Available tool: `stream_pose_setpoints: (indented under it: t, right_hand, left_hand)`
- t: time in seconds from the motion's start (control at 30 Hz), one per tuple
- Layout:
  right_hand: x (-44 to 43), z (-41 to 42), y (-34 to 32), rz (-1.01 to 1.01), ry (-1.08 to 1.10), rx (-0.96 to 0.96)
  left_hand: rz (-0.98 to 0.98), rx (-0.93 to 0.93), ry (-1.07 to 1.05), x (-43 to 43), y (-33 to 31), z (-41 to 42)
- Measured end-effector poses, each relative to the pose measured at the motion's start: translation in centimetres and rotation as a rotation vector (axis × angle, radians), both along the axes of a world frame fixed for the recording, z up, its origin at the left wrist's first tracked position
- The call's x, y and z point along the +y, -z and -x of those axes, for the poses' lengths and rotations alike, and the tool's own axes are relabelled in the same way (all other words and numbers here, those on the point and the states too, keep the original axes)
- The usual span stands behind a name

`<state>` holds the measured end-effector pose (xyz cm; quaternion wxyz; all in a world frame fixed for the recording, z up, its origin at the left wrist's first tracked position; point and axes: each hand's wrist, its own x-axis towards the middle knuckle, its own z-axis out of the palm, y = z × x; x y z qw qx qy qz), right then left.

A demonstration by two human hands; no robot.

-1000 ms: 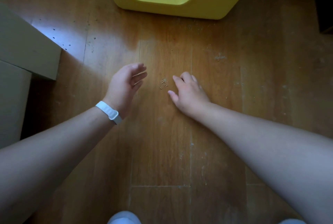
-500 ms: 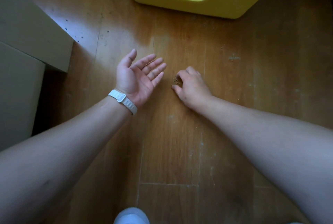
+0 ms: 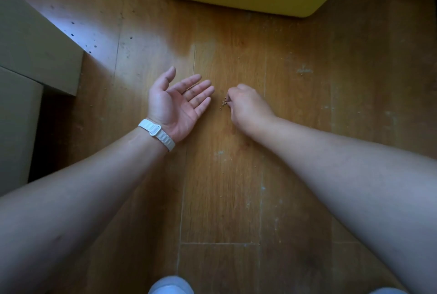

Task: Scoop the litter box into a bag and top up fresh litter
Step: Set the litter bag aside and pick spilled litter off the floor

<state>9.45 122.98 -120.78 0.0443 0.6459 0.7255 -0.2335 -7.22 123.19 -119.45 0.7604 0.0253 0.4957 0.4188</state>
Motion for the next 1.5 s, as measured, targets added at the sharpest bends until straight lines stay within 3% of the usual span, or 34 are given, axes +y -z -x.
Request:
stream_pose_setpoints:
  t: [0.17, 0.27, 0.43, 0.6, 0.67, 0.77, 0.87, 1.07, 1.3, 1.5]
  right_hand:
    - [0.0, 0.9, -0.9, 0.010, -0.060, -0.095]
    - [0.0, 1.3, -0.8, 0.037, 0.036, -0.081]
    - [-0.2, 1.8, -1.4, 0.050, 0.208, 0.144]
    - [-1.4, 4.0, -3.1, 0.016, 0.097, 0.375]
    - [-1.6, 4.1, -3.3, -0.032, 0.078, 0.465]
    - [-2.2, 2.4, -3.2, -0.182, 0.225, 0.561]
    - [-3.4, -0.1, -1.3, -0.276, 0.267, 0.365]
    - [-7.0, -2.0, 1.4, 0.040, 0.042, -0.119]
    - [-7.1, 0.1, 2.1, 0.054, 0.026, -0.136]
    - [-5.2, -0.2, 1.5, -0.014, -0.008, -0.043]
  left_hand:
    - [-0.003, 0.023, -0.018, -0.1, -0.1, 0.0]
    - [0.003, 0.032, -0.008, -0.2, -0.2, -0.1]
    - [0.022, 0.012, 0.005, -0.7, -0.1, -0.4]
    - [0.040, -0.116, -0.022, -1.0, -0.3, -1.2]
    - [0.032, -0.162, -0.017, -1.1, -0.4, -1.5]
    - [0.019, -0.145, -0.003, -1.0, -0.4, -1.4]
    - [0.028, -0.079, -0.019, -0.7, 0.1, -0.2]
    - [0.037, -0.066, -0.068, -0.7, 0.5, 1.0]
    - [0.033, -0.072, -0.043, -0.4, 0.5, 0.5]
    - [0.024, -0.073, -0.031, -0.4, 0.4, 0.7]
